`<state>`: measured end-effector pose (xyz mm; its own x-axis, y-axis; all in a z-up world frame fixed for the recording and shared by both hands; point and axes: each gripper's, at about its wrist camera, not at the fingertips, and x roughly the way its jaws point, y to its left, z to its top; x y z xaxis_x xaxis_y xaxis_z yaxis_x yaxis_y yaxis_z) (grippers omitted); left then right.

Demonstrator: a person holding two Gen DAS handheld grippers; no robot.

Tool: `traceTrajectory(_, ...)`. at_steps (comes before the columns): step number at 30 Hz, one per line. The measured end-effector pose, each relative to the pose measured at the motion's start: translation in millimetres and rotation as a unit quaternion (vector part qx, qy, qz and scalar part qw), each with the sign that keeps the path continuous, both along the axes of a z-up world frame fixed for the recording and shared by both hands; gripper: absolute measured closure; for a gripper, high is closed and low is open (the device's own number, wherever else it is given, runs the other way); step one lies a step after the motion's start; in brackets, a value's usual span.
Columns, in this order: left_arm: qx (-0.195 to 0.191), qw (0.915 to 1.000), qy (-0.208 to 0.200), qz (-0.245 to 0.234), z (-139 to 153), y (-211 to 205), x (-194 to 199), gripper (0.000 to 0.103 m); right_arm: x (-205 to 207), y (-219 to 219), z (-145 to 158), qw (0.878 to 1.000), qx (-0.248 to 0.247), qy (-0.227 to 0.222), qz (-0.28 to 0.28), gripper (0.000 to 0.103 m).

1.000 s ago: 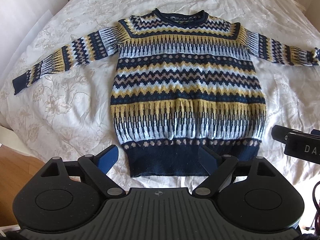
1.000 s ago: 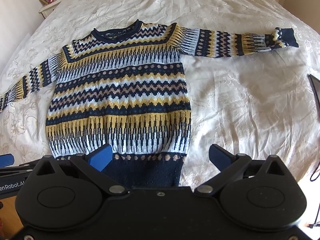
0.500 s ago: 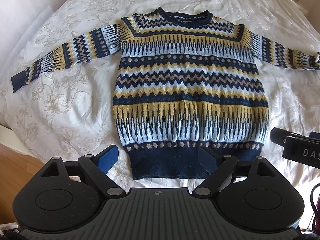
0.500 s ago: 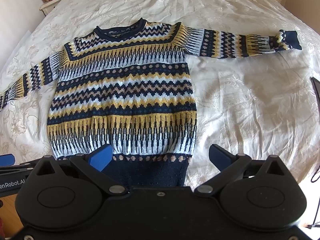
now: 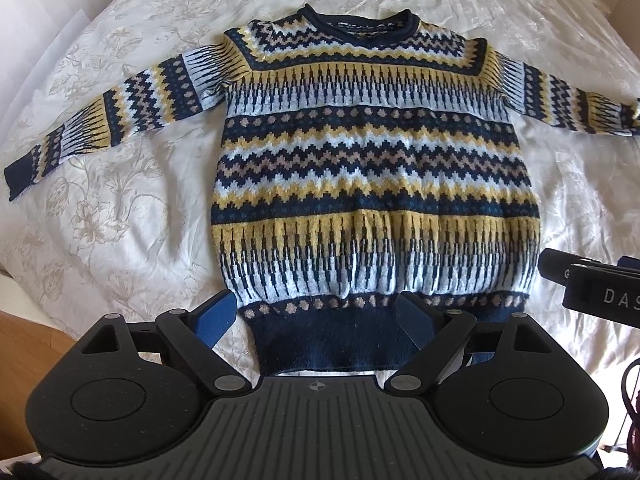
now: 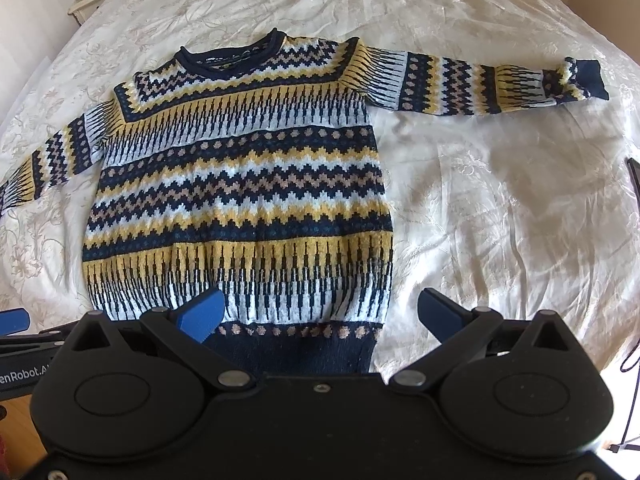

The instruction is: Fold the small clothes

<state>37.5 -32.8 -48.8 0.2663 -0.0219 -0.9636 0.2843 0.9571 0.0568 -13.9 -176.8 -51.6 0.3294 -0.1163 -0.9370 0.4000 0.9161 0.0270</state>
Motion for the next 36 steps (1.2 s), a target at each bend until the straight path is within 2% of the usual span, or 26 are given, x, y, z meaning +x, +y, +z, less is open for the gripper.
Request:
traceTrajectory(10,0.001,0.9998,0.017,-0.015,-8.4,-5.1,36.5,0.016,27.9,-3.9,-11.8,1.000,0.004,0.021,-0.006,0.001)
traceTrajectory(14,-0.002,0.9998,0.010,-0.015,-7.5,-5.0,56.9,0.016,42.0,-6.2,-13.4,1.000,0.005,0.019,-0.011,0.001)
traceTrajectory(20,-0.008,0.9987,-0.049,-0.014,7.0,-4.3,93.6,0.016,64.0,-11.2,-6.6,1.000,-0.008,-0.025,-0.014,0.002)
traceTrajectory(23,-0.016,0.9965,-0.079,-0.021,14.7,-5.2,112.1,0.016,70.4,-16.4,4.5,0.996,-0.024,-0.085,-0.016,0.002)
traceTrajectory(25,-0.033,0.9948,-0.091,-0.032,19.2,-5.8,124.0,0.017,72.0,-21.8,14.6,0.991,-0.043,-0.127,-0.023,0.002)
traceTrajectory(27,-0.057,0.9922,-0.103,-0.040,22.9,-6.9,133.7,0.017,74.4,-29.5,22.0,0.986,-0.067,-0.151,-0.027,0.001)
traceTrajectory(30,-0.090,0.9888,-0.110,-0.046,25.5,-12.3,144.7,0.017,80.5,-48.5,23.4,0.985,-0.086,-0.145,-0.036,0.001)
traceTrajectory(32,-0.101,0.9881,-0.109,-0.040,25.5,-17.7,148.3,0.017,81.4,-66.9,21.1,0.986,-0.079,-0.141,-0.050,0.001)
traceTrajectory(36,-0.097,0.9894,-0.107,-0.012,21.4,-29.5,146.0,0.017,79.1,-111.5,16.8,0.986,-0.066,-0.132,-0.076,0.001)
